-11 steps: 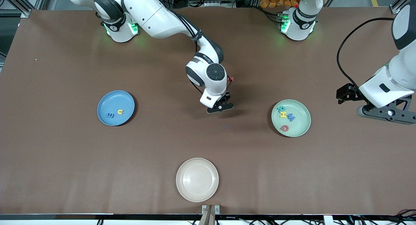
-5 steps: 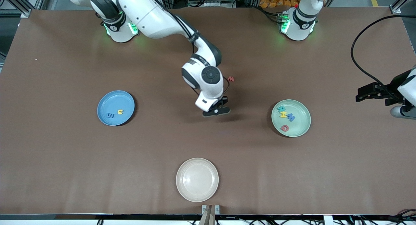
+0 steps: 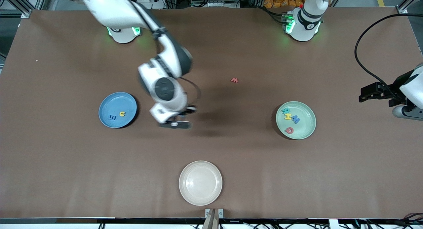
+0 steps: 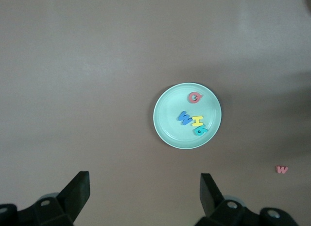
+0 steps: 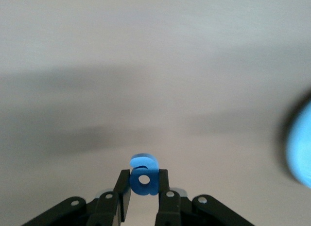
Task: Sort upper and lower case letters into plates
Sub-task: 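Carry the blue a to the blue plate with the right gripper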
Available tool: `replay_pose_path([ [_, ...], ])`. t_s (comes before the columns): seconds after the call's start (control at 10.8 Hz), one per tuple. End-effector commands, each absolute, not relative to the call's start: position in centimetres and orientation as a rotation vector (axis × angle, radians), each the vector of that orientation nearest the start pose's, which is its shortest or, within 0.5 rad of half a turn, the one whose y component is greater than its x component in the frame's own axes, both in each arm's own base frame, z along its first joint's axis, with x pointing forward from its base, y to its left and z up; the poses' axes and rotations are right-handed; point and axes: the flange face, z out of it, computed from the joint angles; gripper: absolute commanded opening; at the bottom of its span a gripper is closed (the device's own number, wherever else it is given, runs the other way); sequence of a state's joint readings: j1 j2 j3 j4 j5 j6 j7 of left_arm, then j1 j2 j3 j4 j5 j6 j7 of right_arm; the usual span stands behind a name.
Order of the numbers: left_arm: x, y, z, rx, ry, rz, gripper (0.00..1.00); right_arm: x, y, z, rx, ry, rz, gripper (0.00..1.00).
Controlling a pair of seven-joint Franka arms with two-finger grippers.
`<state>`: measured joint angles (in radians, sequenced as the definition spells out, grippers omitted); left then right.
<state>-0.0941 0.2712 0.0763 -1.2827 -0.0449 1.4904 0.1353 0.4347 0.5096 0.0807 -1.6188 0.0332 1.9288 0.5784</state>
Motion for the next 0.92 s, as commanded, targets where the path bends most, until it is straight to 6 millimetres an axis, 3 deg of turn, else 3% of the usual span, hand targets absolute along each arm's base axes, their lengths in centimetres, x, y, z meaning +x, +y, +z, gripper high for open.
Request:
replay_pose_path([
  [0.0,61.9,-2.5,59.8,-3.154,0.286,0.105,1.00,55.5,21.3,31.7,-3.130,0.133,0.479,0.00],
  [0.18,61.9,-2.9,59.7,-3.154,0.298,0.105,1.00,54.1,13.8,29.6,-3.096,0.053,0.591,0.00],
  [0.37,61.9,-2.9,59.7,-3.160,0.294,0.105,1.00,53.5,7.7,27.1,-3.068,0.062,0.668,0.00],
  [0.55,61.8,-2.4,60.2,-3.157,0.287,0.093,1.00,52.8,5.0,25.0,-3.049,0.048,0.710,0.00],
  [0.65,61.7,-2.6,60.1,-3.153,0.298,0.105,1.00,52.8,4.1,24.6,-3.047,0.035,0.702,0.17],
  [0.74,61.0,-2.1,59.1,-3.153,0.326,0.182,1.00,52.9,4.1,24.7,-3.045,0.016,0.696,0.28],
  [0.83,60.3,-2.4,58.9,-3.152,0.340,0.207,1.00,53.2,4.1,25.1,-3.051,0.008,0.678,0.58],
])
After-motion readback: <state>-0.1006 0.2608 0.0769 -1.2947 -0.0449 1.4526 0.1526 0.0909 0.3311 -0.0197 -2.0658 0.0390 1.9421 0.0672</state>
